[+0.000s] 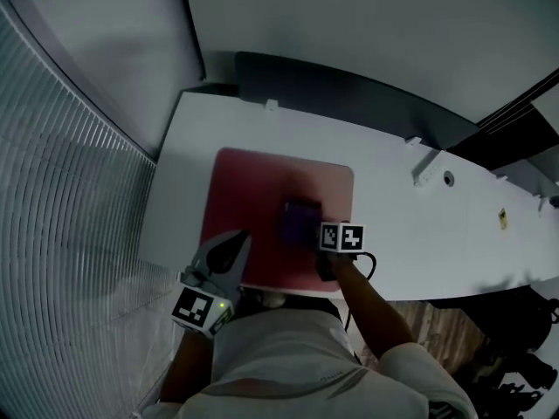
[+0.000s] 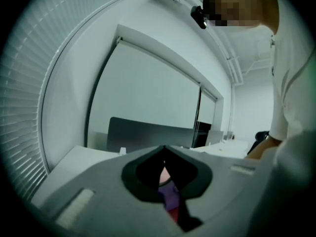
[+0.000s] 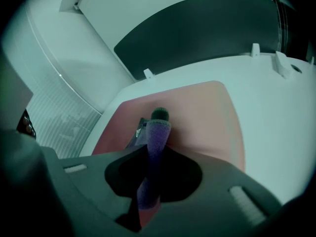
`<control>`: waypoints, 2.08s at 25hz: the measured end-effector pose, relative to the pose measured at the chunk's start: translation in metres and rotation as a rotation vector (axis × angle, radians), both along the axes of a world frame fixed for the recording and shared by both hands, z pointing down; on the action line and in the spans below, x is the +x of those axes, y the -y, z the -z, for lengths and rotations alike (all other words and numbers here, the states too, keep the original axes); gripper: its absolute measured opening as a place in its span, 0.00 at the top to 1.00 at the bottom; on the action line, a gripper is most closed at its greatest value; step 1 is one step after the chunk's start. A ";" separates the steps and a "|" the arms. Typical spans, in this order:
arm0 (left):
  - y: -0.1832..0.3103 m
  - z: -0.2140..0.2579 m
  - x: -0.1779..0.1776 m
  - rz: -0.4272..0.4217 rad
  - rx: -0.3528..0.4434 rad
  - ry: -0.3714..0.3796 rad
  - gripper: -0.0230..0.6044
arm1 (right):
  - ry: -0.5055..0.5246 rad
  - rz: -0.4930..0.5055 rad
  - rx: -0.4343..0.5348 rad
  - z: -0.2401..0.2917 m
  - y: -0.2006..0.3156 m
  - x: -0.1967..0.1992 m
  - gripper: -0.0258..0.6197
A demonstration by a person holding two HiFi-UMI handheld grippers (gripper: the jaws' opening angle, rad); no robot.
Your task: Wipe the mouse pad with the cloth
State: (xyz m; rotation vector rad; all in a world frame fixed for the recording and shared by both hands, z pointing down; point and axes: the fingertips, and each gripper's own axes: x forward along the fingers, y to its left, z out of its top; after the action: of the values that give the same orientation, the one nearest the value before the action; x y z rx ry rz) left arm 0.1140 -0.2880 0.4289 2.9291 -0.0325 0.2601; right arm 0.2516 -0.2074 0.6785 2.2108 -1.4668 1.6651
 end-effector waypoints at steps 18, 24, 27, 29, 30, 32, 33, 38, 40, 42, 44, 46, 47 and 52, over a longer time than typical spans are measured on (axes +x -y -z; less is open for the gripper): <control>-0.024 -0.012 0.034 -0.057 -0.005 0.005 0.96 | -0.124 -0.207 -0.088 0.005 -0.148 0.085 0.88; -0.002 -0.009 0.015 -0.008 0.020 0.007 0.96 | -0.167 -0.108 0.149 0.083 -0.095 0.044 0.88; 0.014 -0.005 0.001 0.031 0.016 0.005 0.96 | -0.127 -0.012 0.242 0.106 -0.044 0.007 0.88; 0.021 0.003 -0.016 0.068 0.020 0.004 0.96 | -0.084 0.074 0.302 0.119 -0.008 -0.024 0.88; 0.024 0.007 -0.026 0.087 0.025 0.006 0.96 | -0.060 0.116 0.325 0.123 0.010 -0.042 0.88; 0.035 0.013 -0.050 0.126 0.035 0.015 0.96 | 0.000 0.190 0.355 0.126 0.045 -0.078 0.88; 0.042 0.013 -0.061 0.145 0.039 0.023 0.96 | 0.031 0.221 0.365 0.126 0.064 -0.095 0.88; 0.075 -0.005 -0.096 0.209 0.038 0.057 0.96 | 0.066 0.338 0.358 0.106 0.135 -0.156 0.88; 0.085 -0.009 -0.110 0.228 0.032 0.066 0.96 | 0.095 0.364 0.344 0.097 0.154 -0.182 0.88; 0.094 -0.009 -0.122 0.242 0.030 0.068 0.96 | 0.136 0.376 0.325 0.085 0.172 -0.205 0.88; 0.101 -0.008 -0.132 0.247 0.031 0.071 0.96 | 0.174 0.381 0.286 0.067 0.185 -0.221 0.88; 0.103 -0.012 -0.141 0.245 0.017 0.070 0.96 | 0.186 0.390 0.230 0.048 0.192 -0.232 0.88; 0.104 -0.015 -0.143 0.242 0.005 0.067 0.96 | 0.180 0.394 0.205 0.039 0.194 -0.234 0.88; 0.103 -0.018 -0.127 0.202 0.001 0.052 0.96 | 0.153 0.352 0.138 0.016 0.183 -0.218 0.88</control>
State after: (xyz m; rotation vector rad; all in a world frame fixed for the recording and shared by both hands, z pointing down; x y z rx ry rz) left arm -0.0127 -0.3909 0.4464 2.8901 -0.3340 0.3029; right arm 0.0337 -0.3903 0.6625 1.7735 -1.9273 1.6862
